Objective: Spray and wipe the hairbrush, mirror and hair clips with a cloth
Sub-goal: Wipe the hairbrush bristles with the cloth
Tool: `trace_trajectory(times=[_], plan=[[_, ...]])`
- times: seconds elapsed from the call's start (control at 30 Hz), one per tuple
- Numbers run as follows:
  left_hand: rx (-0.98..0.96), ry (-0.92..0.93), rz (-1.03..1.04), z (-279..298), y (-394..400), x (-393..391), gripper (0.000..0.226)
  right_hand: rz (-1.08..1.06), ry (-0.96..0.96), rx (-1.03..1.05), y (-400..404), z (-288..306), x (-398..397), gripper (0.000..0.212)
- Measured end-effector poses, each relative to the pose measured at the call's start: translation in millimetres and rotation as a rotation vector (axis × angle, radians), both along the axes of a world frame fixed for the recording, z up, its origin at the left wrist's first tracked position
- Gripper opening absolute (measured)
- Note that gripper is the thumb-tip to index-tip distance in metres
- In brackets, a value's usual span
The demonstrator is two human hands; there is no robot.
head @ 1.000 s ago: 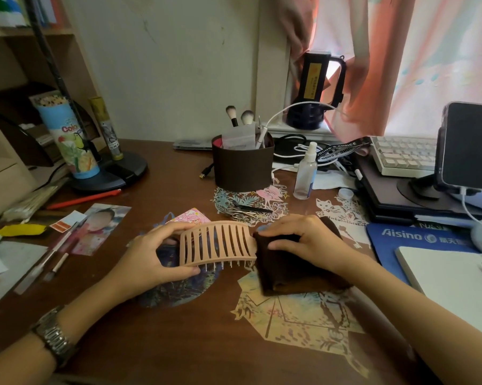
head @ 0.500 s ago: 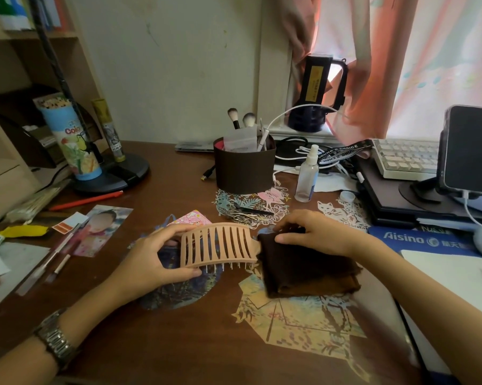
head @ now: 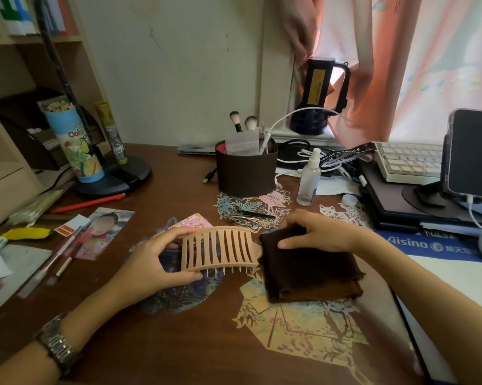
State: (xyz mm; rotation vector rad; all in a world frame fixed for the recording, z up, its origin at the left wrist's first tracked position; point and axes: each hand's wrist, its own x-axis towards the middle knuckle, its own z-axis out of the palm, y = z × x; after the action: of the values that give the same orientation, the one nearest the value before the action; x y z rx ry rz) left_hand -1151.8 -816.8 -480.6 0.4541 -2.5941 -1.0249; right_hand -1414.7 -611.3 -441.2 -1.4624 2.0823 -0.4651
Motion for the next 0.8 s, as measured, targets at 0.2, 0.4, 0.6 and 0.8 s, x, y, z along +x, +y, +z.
trace_trajectory(times=[0.2,0.4,0.6,0.8], plan=[[-0.005,0.003,0.005,-2.1,-1.4,-0.3,0.074,0.009,-0.068,-0.012,-1.5,1.8,-1.5,0.024],[-0.012,0.002,0.002,-2.6,-1.9,-0.9,0.073,-0.039,-0.157,-0.045,-2.3,-0.2,-4.1,0.031],[-0.021,0.0,0.016,-4.6,-2.2,-1.3,0.069,-0.047,-0.214,-0.204,-4.9,-0.3,-3.8,0.031],[-0.017,-0.007,0.015,-3.2,-1.3,-1.0,0.069,-0.005,-0.424,-0.336,-3.2,6.6,-0.7,0.025]])
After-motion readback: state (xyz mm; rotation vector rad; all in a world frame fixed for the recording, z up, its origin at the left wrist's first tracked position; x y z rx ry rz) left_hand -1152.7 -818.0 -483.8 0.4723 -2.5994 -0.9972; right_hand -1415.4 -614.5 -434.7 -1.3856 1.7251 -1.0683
